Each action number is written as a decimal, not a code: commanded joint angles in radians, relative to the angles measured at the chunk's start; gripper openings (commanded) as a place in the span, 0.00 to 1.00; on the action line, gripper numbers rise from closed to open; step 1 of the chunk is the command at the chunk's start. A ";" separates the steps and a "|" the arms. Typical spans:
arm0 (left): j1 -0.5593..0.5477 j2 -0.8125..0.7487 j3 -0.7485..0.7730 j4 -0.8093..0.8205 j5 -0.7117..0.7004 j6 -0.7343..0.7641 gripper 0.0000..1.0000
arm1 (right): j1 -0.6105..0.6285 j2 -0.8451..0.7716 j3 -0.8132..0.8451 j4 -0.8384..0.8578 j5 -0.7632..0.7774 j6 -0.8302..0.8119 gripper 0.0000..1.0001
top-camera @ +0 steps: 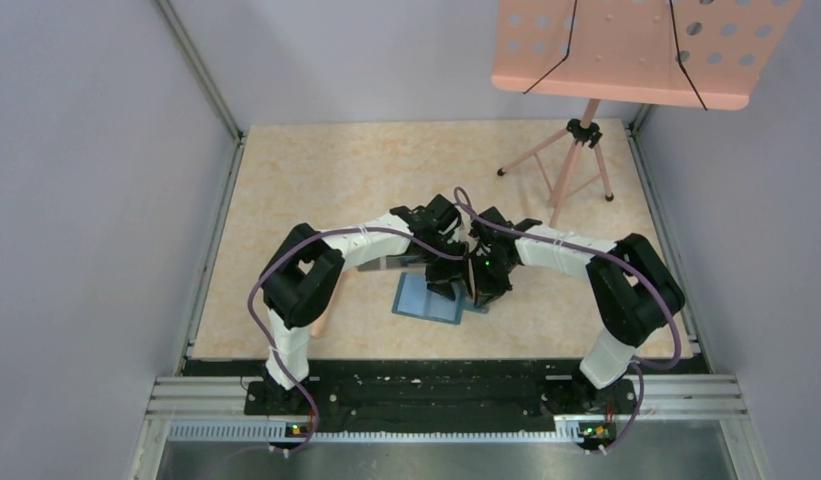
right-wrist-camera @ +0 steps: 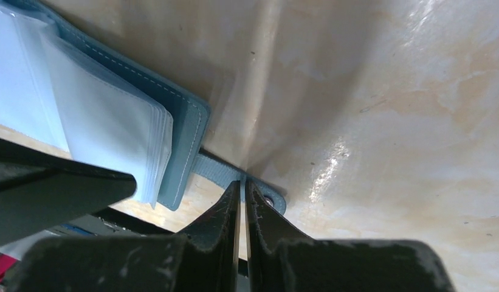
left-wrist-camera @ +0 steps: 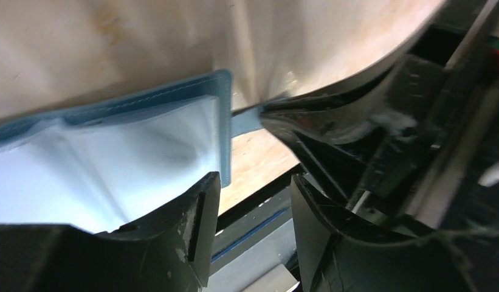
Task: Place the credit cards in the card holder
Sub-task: Turn over the card slot in the card holder, then pick up the credit card from the storage box.
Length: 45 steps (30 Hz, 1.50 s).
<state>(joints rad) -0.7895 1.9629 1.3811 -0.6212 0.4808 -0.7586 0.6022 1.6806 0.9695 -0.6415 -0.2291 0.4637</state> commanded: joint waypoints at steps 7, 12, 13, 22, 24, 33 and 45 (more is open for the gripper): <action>0.118 -0.186 -0.097 0.343 0.079 -0.034 0.53 | -0.037 -0.022 0.143 0.030 -0.051 -0.059 0.07; 0.244 -0.294 -0.205 0.467 0.090 -0.086 0.53 | -0.062 0.016 0.219 0.030 -0.083 -0.078 0.10; 0.269 -0.308 -0.216 0.471 0.089 -0.090 0.53 | -0.068 0.026 0.236 0.029 -0.089 -0.083 0.10; 0.439 -0.207 -0.028 0.037 -0.084 0.077 0.47 | -0.090 0.207 0.475 0.014 -0.193 -0.108 0.41; 0.438 -0.156 0.036 -0.049 -0.132 0.119 0.47 | -0.091 0.245 0.520 0.014 -0.222 -0.107 0.45; 0.429 0.014 0.140 -0.094 -0.117 0.156 0.40 | -0.092 0.380 0.625 0.011 -0.291 -0.098 0.54; 0.358 0.131 0.189 -0.103 -0.137 0.183 0.34 | -0.094 0.468 0.678 -0.026 -0.368 -0.106 0.24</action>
<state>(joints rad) -0.4103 2.0636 1.5391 -0.7177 0.3641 -0.6022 0.5137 2.1319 1.6054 -0.6605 -0.5705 0.3779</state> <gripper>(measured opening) 0.351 0.281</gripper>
